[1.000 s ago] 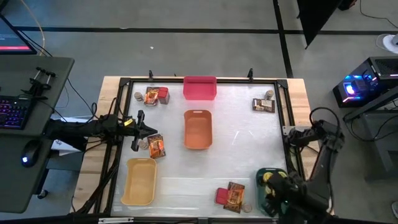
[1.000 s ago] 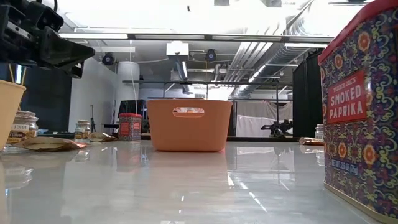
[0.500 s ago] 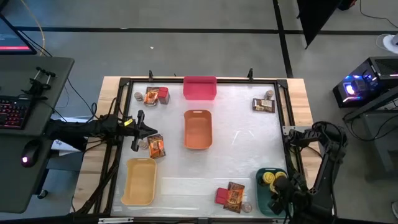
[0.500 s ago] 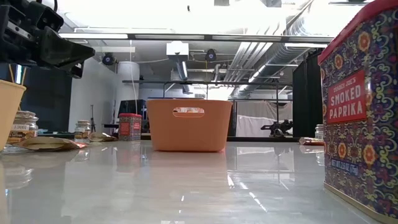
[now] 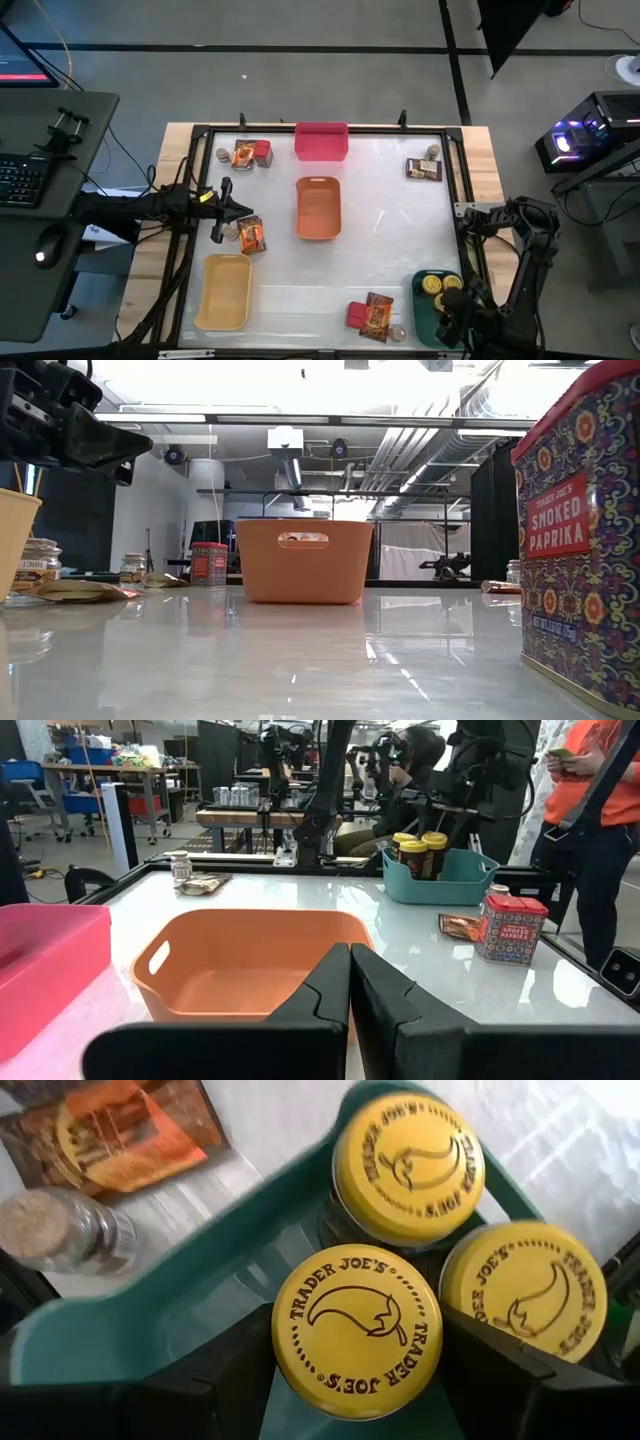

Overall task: Sort spices by type
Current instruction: Put the yellow spice bottle into the green bin, then put the top red spice can into the red bin

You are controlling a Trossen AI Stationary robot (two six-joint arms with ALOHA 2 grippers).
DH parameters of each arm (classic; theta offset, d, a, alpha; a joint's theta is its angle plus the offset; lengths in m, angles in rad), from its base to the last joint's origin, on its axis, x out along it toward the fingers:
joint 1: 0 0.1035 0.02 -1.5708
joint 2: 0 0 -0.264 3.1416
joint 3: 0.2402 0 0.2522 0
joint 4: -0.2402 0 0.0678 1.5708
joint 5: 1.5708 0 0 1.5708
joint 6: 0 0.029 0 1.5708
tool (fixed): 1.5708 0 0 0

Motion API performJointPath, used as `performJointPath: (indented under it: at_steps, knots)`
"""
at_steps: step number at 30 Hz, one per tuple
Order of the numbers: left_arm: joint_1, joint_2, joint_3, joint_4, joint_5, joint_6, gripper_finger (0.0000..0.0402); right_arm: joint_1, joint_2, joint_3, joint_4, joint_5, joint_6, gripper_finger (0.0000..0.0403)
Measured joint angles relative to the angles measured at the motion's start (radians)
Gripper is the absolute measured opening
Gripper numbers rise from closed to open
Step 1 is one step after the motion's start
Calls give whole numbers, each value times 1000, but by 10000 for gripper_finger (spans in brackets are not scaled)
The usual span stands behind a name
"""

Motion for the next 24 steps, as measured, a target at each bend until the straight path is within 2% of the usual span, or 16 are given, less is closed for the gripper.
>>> performJointPath:
  at_steps: [8, 14, 24]
  knots:
    - [0, 0, 0, 0, 0, 0, 0, 0, -4, 1, 0, -100, 13, 263]
    - [0, 0, 0, 0, 0, 0, 0, 0, -60, 1, -1, -63, -7, 282]
    - [0, 0, 0, 0, 0, 0, 0, 1, -161, 1, -11, -71, -111, 284]
